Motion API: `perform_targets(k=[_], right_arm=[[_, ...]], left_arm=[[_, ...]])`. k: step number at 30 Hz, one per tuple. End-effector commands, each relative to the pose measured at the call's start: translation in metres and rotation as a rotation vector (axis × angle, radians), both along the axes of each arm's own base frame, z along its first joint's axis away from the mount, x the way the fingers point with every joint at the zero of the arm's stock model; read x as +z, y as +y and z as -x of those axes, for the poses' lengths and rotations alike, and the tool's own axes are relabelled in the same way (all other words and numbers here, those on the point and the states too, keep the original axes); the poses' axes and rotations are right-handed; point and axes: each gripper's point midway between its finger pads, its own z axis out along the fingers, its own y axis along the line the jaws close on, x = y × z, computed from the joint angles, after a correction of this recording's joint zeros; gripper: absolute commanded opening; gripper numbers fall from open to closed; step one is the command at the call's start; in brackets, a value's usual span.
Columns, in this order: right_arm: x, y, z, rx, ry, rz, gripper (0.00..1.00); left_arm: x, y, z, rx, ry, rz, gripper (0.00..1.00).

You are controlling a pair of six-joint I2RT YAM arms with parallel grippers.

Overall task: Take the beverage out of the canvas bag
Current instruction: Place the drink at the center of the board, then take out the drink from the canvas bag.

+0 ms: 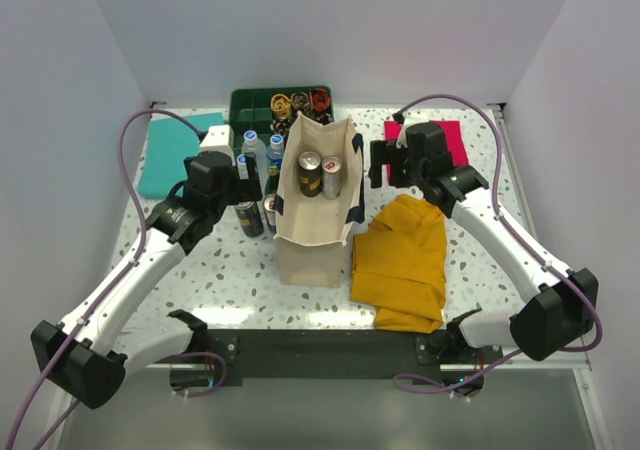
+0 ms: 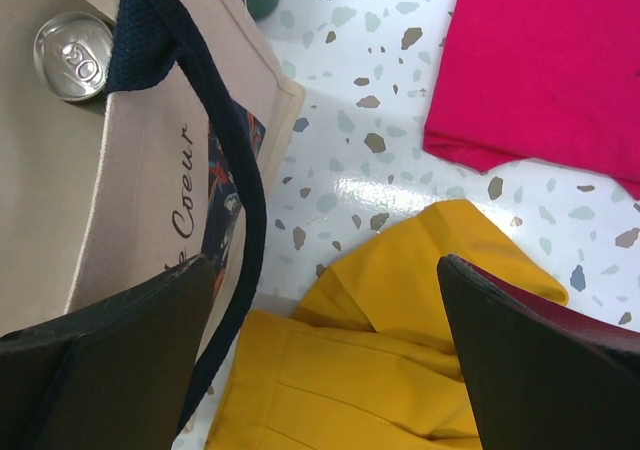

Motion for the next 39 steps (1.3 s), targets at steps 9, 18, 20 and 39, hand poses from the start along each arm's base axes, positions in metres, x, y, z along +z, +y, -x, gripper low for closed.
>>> perform_targets(k=[9, 18, 20, 39], right_arm=[[0.021, 0.005, -0.008, 0.0, -0.05, -0.031, 0.98], [0.022, 0.001, -0.006, -0.014, -0.051, -0.03, 0.98], [0.023, -0.001, -0.005, -0.02, -0.055, -0.027, 0.98], [0.027, -0.001, -0.007, -0.035, -0.061, -0.036, 0.98]], left_arm=[[0.117, -0.042, -0.001, -0.299, -0.31, 0.092, 1.0], [0.157, -0.108, -0.006, -0.639, -0.404, 0.173, 1.0], [0.153, -0.123, -0.007, -0.705, -0.393, 0.194, 1.0], [0.079, -0.212, -0.016, -0.954, -0.212, 0.043, 0.97]])
